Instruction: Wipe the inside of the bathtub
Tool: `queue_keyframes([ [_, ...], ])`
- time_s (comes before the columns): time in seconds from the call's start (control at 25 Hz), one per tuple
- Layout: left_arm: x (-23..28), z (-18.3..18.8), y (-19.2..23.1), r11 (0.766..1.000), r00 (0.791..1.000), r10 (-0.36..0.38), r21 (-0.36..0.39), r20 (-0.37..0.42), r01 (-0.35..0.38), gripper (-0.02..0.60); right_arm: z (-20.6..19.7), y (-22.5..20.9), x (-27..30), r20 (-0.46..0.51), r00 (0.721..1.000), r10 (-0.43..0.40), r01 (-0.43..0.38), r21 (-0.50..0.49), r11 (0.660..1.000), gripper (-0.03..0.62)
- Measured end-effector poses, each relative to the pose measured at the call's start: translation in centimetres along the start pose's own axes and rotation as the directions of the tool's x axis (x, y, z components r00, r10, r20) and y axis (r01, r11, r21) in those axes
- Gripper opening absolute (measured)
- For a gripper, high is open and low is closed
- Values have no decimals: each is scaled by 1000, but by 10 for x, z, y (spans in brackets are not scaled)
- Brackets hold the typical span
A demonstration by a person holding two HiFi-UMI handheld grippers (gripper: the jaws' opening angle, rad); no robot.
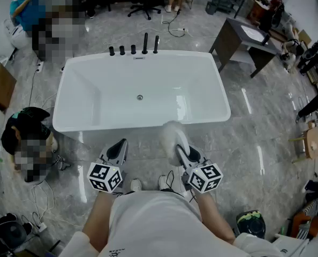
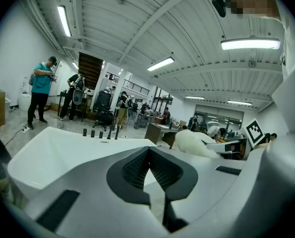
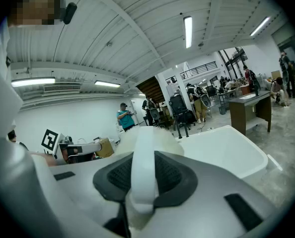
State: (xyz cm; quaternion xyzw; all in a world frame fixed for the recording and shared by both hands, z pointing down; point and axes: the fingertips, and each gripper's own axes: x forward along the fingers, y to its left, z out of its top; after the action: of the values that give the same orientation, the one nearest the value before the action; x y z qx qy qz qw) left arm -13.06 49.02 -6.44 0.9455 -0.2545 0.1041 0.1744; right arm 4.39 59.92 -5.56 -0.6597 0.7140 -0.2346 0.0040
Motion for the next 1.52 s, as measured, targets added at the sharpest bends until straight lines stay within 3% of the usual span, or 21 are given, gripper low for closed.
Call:
queue_keyframes([
  [0.6, -13, -2, 10, 999, 1000, -31, -6, 1, 31, 5, -5, 9, -2, 8, 999, -46, 46, 4, 999, 95],
  [1.04, -42, -5, 41, 997, 997, -71, -13, 1, 71, 5, -14, 49, 7, 22, 996, -82, 81, 15, 997, 95],
  [1.52, -64, -14, 68, 998, 998, -60, -35, -11, 60, 5, -16, 63, 19, 10, 994, -108, 108, 26, 994, 96],
])
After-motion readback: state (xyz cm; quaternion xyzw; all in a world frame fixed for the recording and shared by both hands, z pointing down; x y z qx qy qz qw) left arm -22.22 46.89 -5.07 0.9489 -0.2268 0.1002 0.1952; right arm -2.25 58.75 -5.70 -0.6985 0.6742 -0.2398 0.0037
